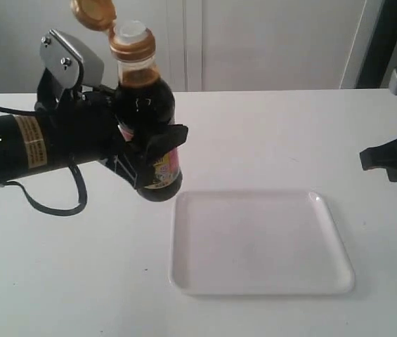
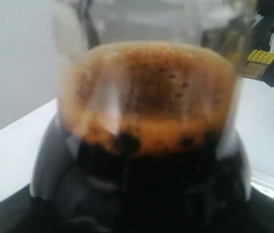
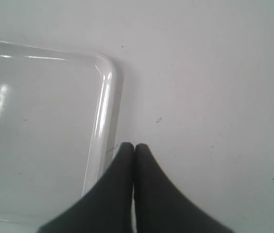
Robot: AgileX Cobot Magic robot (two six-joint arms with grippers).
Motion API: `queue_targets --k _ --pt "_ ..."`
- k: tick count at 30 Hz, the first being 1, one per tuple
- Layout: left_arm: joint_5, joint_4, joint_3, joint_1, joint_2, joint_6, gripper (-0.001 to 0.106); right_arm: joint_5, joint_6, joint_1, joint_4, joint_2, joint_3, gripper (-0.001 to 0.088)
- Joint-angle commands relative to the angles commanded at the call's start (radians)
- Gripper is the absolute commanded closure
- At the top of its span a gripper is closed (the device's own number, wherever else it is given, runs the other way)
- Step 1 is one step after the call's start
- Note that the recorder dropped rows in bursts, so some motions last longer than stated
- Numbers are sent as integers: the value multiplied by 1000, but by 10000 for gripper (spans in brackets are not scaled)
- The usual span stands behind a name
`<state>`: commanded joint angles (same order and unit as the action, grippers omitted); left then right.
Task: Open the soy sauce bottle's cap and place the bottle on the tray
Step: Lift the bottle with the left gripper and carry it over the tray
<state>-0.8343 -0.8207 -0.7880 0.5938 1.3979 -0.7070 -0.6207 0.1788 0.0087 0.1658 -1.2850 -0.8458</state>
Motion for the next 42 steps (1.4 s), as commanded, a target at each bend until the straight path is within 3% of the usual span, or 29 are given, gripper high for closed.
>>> queue_targets --k 12,20,33,42 --pt "-5 188 -75 148 161 139 1053 11 0 0 7 0 0 868" --pt "-9 241 -160 218 271 191 1053 64 0 0 24 0 34 868" --pt "-9 247 -271 247 411 191 1053 67 0 0 24 0 33 868" --pt "-50 247 -282 247 475 191 1053 72 0 0 26 0 33 868"
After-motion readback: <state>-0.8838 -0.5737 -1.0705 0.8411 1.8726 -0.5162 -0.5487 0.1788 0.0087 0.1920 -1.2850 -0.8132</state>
